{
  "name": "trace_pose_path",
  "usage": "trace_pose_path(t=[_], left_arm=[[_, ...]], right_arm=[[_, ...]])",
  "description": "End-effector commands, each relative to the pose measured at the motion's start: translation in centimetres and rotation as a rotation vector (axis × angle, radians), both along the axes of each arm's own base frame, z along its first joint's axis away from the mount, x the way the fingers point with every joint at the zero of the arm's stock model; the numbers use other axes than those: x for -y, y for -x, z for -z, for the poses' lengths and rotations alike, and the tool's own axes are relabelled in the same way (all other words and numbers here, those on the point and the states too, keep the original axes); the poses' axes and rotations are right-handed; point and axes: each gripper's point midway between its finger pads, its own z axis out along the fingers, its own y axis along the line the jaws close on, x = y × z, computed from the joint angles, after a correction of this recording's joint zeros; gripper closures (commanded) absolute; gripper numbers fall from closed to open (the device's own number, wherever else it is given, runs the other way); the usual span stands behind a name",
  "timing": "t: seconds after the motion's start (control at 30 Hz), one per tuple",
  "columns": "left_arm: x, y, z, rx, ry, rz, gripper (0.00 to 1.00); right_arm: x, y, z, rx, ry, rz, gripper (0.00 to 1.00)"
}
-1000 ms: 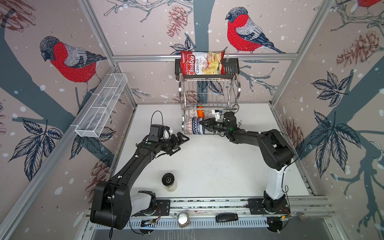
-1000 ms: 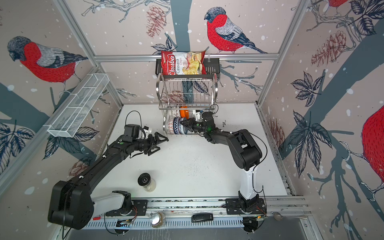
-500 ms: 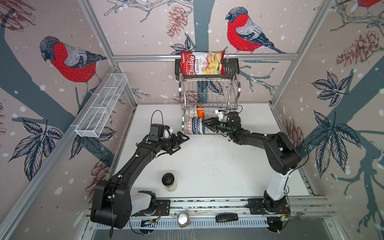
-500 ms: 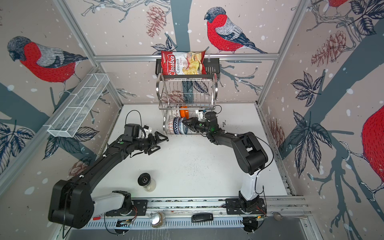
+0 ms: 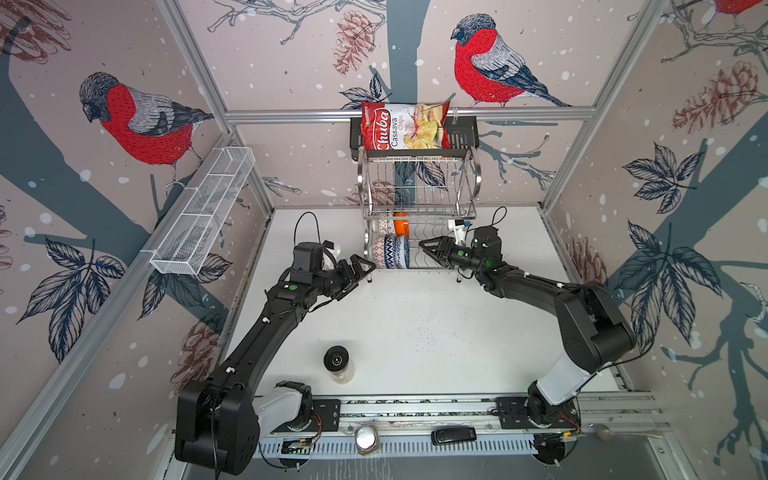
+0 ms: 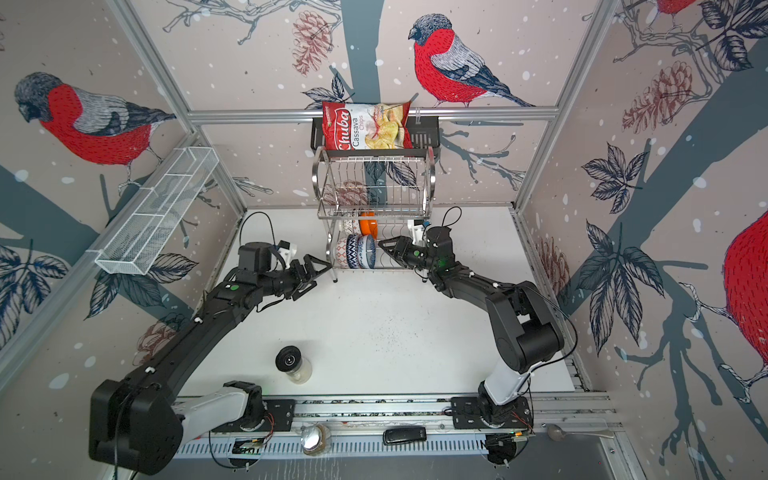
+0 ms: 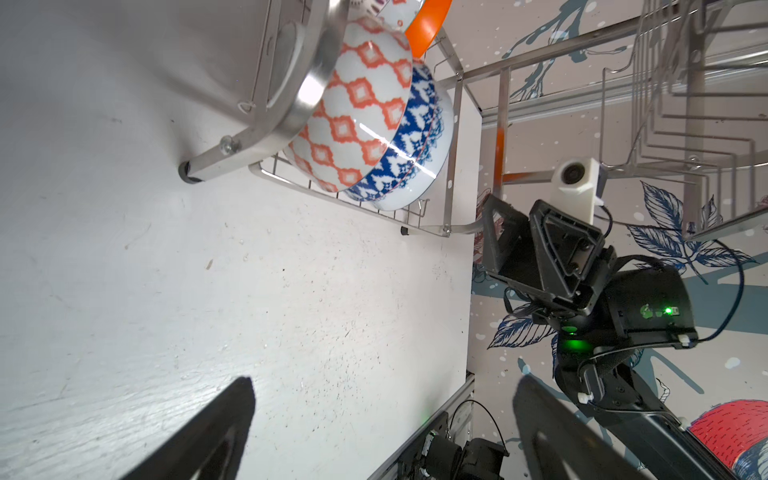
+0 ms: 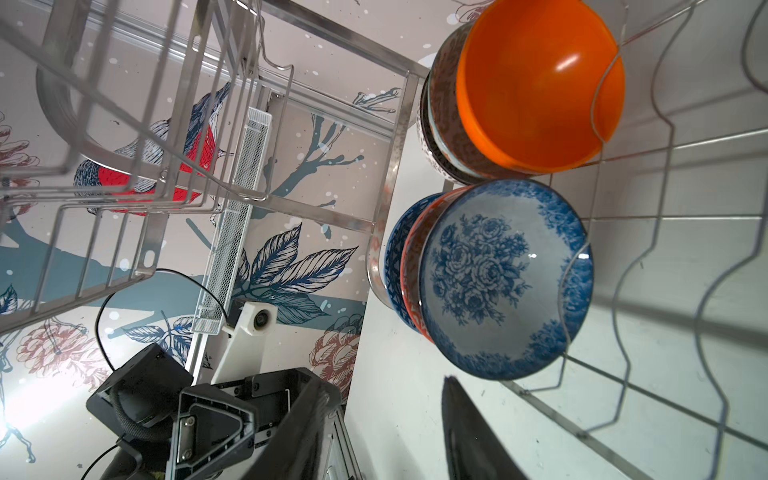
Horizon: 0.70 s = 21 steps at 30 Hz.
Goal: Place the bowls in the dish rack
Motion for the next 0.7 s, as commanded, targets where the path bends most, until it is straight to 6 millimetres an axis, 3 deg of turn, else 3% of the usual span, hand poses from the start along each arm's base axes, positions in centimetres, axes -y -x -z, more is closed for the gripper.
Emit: trace_pose_path(t=[0.0,0.33,0.43,0.67], left_arm=[[-1.2,-1.5,-2.0,0.102,-0.03,-0.054,0.03],[-8.4,-3.7,-4.3,0.17,-0.256,-0.303,0.03],[-9.3,-4.3,-5.7,0.207,-0.31,-0.327,0.03],[-11.4,-4.5,-5.7,0.215,-0.312,-0.41,0.03]], right_arm=[[1.5,0.3,0.3,0.014,0.042,0.022,0.48],[8.1,0.6,0.1,0.023,0.122,0.138,0.19],[9.8,0.4,-0.7,0.036,0.13,0.16,0.16],[14.0,0.3,-1.3,0.044,0.145,0.243,0.03]])
